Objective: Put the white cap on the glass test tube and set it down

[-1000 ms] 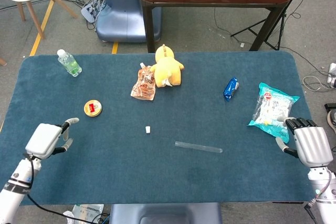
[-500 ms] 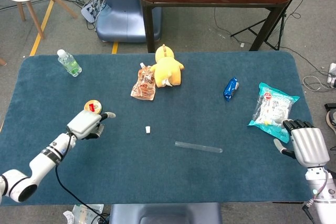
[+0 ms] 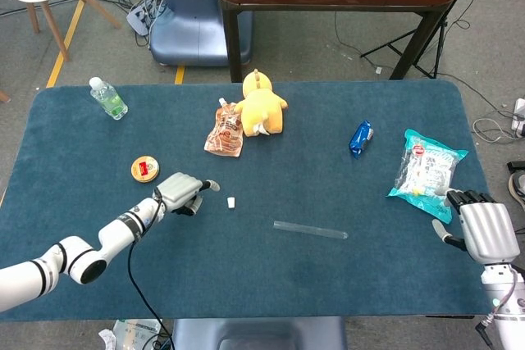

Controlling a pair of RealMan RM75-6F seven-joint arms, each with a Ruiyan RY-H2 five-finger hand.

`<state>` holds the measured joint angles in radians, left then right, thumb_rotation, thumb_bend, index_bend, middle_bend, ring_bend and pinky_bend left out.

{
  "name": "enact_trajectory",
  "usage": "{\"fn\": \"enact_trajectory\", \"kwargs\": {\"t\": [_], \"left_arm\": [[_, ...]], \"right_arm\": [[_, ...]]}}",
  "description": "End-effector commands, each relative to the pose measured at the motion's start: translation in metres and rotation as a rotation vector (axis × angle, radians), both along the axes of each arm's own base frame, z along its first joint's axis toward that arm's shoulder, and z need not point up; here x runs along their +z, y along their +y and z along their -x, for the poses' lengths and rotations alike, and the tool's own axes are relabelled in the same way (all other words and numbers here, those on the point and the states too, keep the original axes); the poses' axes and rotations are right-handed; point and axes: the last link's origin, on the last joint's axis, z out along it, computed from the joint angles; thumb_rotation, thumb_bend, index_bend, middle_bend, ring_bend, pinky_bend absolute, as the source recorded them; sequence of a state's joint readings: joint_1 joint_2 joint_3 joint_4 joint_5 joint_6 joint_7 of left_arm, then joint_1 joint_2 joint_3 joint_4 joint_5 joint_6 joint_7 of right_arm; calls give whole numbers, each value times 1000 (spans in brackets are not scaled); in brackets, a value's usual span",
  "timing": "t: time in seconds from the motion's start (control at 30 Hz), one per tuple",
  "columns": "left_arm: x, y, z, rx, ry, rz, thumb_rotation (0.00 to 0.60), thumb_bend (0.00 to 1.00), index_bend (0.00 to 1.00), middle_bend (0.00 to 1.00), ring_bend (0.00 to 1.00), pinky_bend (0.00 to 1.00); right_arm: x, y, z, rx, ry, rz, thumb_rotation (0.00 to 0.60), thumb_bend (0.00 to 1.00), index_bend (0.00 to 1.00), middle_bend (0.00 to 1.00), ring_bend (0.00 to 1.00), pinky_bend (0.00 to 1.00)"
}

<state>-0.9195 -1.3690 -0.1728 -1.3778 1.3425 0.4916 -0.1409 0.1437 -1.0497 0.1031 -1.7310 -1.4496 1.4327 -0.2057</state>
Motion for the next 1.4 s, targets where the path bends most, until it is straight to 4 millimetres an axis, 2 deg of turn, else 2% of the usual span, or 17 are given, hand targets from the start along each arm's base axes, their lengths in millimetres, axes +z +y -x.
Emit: {"fn": "enact_trajectory", "kwargs": {"t": [0.03, 0.3, 0.57, 1.0, 1.4], "left_arm": [[-8, 2, -6, -6, 10, 15, 600, 706, 204, 1000, 1000, 1000], [-27, 11, -8, 25, 53, 53, 600, 706, 182, 1000, 1000, 1000], [-37, 10, -6, 50, 74, 77, 600, 706, 181, 1000, 1000, 1000], [-44, 10, -10, 54, 71, 89, 600, 706, 179, 1000, 1000, 1000], [-42, -6, -15, 15, 79, 129, 600, 706, 179, 1000, 1000, 1000]], "right_arm": [[0, 0, 0, 3, -1, -1, 600, 273, 340, 474, 394, 434], [0, 3, 3, -3, -8, 4, 600, 272, 340, 474, 395, 435], [3, 7, 6, -16, -7, 12, 600, 273, 340, 474, 395, 434], [6, 12, 7, -23, -4, 22, 600, 273, 340, 474, 395, 435], [6, 14, 8, -24, -8, 26, 600, 273, 340, 474, 398, 435]]}}
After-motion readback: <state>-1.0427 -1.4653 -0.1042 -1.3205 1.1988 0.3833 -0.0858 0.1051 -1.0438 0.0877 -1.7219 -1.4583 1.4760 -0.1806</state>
